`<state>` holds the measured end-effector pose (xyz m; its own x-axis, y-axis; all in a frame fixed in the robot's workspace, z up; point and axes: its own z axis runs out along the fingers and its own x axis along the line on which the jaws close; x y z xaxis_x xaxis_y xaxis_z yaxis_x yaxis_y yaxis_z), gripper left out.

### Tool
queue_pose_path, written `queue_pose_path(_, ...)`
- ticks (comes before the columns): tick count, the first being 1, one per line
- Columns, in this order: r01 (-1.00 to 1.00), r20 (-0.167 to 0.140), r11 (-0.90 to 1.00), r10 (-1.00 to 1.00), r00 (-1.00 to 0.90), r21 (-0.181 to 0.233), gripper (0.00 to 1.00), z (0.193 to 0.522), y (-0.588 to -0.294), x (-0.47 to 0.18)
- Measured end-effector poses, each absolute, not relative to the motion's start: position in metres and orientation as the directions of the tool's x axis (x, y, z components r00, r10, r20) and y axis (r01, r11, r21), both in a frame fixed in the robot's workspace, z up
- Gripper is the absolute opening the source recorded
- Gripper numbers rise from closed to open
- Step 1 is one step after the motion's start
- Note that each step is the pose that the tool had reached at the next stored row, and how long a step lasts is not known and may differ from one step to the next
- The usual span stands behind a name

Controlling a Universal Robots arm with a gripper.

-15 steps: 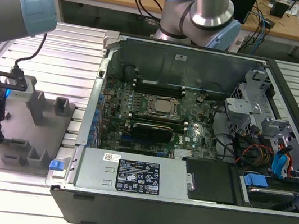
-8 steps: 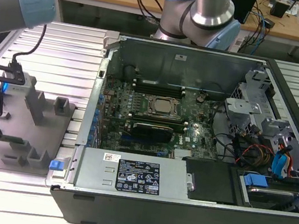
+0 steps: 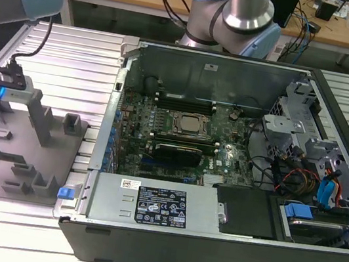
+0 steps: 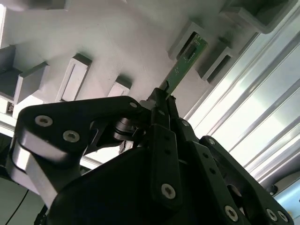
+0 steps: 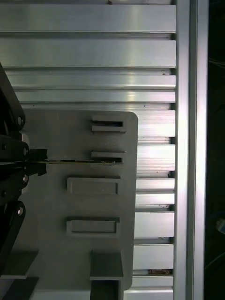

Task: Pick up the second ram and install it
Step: 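Pick up the second ram and move it above second insertion slot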

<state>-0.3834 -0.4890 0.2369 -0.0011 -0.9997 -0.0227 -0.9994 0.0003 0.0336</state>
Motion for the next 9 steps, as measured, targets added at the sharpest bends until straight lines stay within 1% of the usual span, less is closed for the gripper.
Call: queue_pose_path(9, -0.999, -0.019, 0.000, -1.000, -0.001, 0.034, 0.13, 0.258, -0.488, -0.383)
